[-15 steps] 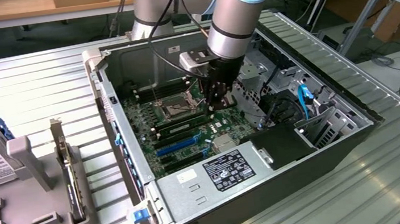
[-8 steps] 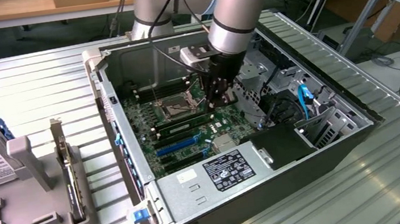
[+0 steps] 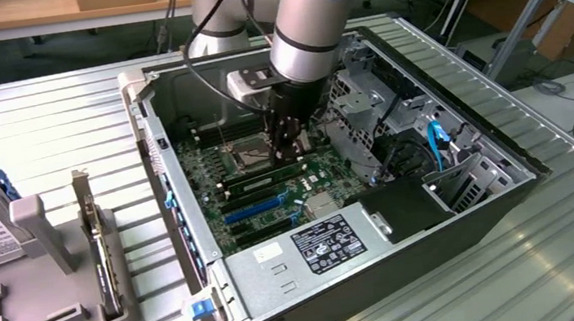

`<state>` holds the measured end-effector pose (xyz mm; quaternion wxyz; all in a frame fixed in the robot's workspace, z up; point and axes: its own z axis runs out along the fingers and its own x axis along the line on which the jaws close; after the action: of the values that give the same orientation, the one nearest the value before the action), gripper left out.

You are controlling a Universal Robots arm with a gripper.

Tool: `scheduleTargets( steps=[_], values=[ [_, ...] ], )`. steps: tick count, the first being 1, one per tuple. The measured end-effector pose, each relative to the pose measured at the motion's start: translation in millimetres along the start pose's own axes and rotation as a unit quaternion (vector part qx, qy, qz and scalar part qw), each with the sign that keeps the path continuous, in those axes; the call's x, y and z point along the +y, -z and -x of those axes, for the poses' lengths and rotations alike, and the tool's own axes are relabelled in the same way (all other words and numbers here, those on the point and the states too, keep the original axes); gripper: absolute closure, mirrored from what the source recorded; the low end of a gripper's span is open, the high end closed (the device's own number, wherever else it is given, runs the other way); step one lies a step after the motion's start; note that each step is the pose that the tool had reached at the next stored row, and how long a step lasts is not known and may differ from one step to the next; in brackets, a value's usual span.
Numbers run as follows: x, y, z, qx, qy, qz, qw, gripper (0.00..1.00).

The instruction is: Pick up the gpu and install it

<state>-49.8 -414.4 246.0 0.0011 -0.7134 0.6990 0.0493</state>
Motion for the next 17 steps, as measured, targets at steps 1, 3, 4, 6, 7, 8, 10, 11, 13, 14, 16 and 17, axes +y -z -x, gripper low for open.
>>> scheduleTargets(
  steps=[1,3,4,6,7,8,10,11,13,14,16,17],
  values=[
    [3.4,1.7,0.2,-0.0024,0.0,-0.0001,1.0,0.89],
    [6.0,7.2,0.6,-0.013,0.001,-0.0007,0.9999,0.89],
    [6.7,10.1,0.9,-0.019,0.001,-0.0009,0.9998,0.89],
    [8.8,14.7,1.2,-0.0237,0.002,-0.0011,0.9997,0.89],
    [10.4,18.4,1.4,-0.0238,0.001,-0.001,0.9997,0.89],
    [11.7,21.1,1.6,-0.0239,0.001,-0.0011,0.9997,0.89],
    [14.3,22.9,1.7,-0.0248,0.001,-0.0057,0.9997,0.89],
    [15.0,22.9,1.8,-0.0263,0.001,-0.0101,0.9996,0.89],
    [18.3,23.8,1.9,-0.03,0.002,-0.0171,0.9994,0.89],
    [19.9,26.3,2.1,-0.0309,0.002,-0.018,0.9994,0.89],
    [21.1,31.7,2.5,-0.0311,0.002,-0.0181,0.9994,0.89],
    [21.4,33.8,2.7,-0.031,0.002,-0.0181,0.9994,0.89]
  ],
)
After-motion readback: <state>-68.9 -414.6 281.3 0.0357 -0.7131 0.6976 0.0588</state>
